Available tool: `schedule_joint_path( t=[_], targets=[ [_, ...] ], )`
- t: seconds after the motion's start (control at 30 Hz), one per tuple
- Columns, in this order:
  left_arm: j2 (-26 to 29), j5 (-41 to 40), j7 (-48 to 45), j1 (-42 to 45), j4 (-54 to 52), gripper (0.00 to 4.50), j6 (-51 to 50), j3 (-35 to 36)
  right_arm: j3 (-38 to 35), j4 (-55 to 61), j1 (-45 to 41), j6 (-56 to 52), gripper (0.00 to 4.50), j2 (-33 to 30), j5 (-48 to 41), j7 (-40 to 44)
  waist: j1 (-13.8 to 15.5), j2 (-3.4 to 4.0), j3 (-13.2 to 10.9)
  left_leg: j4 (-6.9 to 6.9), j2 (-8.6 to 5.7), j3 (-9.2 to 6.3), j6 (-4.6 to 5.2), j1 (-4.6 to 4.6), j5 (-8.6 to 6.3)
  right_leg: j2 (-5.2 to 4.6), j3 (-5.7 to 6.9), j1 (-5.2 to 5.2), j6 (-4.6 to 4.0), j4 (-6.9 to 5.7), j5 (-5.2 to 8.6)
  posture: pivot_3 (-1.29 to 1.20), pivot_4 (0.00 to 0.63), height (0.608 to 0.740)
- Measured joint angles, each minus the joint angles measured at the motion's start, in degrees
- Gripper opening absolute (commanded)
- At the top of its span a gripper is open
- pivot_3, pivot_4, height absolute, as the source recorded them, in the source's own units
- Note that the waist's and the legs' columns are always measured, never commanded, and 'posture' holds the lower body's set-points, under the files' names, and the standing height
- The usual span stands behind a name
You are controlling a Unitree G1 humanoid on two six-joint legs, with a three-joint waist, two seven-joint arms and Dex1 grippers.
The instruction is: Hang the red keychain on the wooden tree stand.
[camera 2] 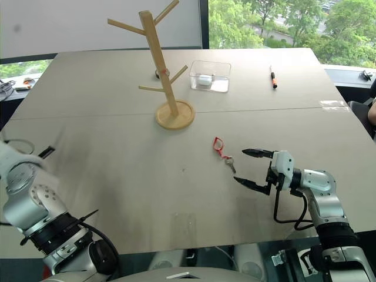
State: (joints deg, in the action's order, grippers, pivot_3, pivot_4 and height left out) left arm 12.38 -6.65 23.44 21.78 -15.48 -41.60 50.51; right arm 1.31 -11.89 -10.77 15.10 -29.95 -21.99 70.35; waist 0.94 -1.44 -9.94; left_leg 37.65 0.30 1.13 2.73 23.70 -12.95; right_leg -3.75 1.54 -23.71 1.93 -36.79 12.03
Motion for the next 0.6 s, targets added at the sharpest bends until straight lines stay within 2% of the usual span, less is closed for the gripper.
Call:
schedule_joint_path(
  t=[0.1, 0.17, 0.23, 0.27, 0.3, 0.43, 0.47, 0.6],
  targets=[
    [-0.32, -0.5, 0.59, -0.02, 0.67, 0.03, 0.83, 0.56, 0.0, -0.07, -0.56, 0.0, 4.5, 0.0, 0.0, -0.04, 0.09, -0.03, 0.02, 0.09, 0.0, -0.01, 0.0, 0.0, 0.0, 0.0, 0.01, 0.03, 0.0, -0.03, 0.0, 0.0, 0.15, 0.74],
    [-0.56, -1.45, 0.71, -0.06, 1.03, 0.55, 1.09, 0.59, 0.0, -0.25, -0.77, 0.0, 4.5, 0.0, 0.01, -0.03, 0.06, -0.06, 0.04, 0.11, 0.0, 0.0, 0.0, 0.0, 0.0, -0.01, 0.01, 0.03, 0.0, -0.03, -0.01, 0.0, 0.15, 0.74],
    [-0.8, -2.08, 0.7, -0.14, 1.07, 1.3, 1.99, 0.47, 0.0, -0.42, -0.87, 0.0, 4.5, 0.0, 0.03, -0.03, -0.01, -0.07, 0.04, 0.11, 0.0, 0.0, -0.01, 0.0, -0.01, -0.01, 0.0, 0.03, 0.0, -0.03, -0.01, 0.0, 0.15, 0.74],
    [-0.8, -2.3, 0.69, -0.14, 1.07, 1.82, 2.25, 0.36, 0.0, -0.43, -0.88, 0.0, 4.5, -0.01, 0.03, -0.03, -0.03, -0.07, 0.05, 0.11, 0.0, 0.0, -0.01, 0.0, -0.01, -0.01, 0.0, 0.03, 0.0, -0.04, -0.01, 0.0, 0.15, 0.74],
    [-0.8, -2.5, 0.7, -0.14, 1.07, 2.1, 2.47, 0.17, 0.0, -0.43, -0.89, 0.0, 4.5, -0.01, 0.04, -0.03, -0.04, -0.07, 0.05, 0.11, 0.0, 0.0, -0.01, 0.0, -0.01, -0.01, 0.0, 0.03, 0.0, -0.04, -0.01, 0.0, 0.15, 0.74],
    [-0.79, -2.61, 1.1, -0.62, 1.07, 4.23, 2.81, -0.87, 0.0, -0.43, -0.92, 0.0, 4.5, -0.01, 0.04, -0.02, -0.05, -0.07, 0.05, 0.11, 0.0, 0.01, -0.01, 0.0, -0.01, -0.02, -0.01, 0.03, 0.0, -0.04, -0.01, 0.0, 0.15, 0.74],
    [-0.81, -2.62, 1.3, -0.86, 1.07, 4.48, 2.84, -1.09, 0.0, -0.43, -0.92, 0.0, 4.5, -0.01, 0.04, -0.02, -0.05, -0.08, 0.05, 0.11, 0.0, 0.01, -0.01, 0.0, -0.01, -0.02, 0.0, 0.02, -0.01, -0.04, -0.01, 0.0, 0.15, 0.74],
    [-1.43, -3.4, 0.61, -2.08, 1.02, 4.48, 3.43, -1.86, -0.06, -0.3, -0.96, -0.74, 4.5, -0.03, -0.02, -0.76, -0.03, -0.07, 0.05, 0.11, 0.0, 0.02, -0.01, 0.0, -0.01, -0.06, 0.0, 0.03, 0.0, -0.04, -0.01, 0.0, 0.15, 0.74]
  ],
)
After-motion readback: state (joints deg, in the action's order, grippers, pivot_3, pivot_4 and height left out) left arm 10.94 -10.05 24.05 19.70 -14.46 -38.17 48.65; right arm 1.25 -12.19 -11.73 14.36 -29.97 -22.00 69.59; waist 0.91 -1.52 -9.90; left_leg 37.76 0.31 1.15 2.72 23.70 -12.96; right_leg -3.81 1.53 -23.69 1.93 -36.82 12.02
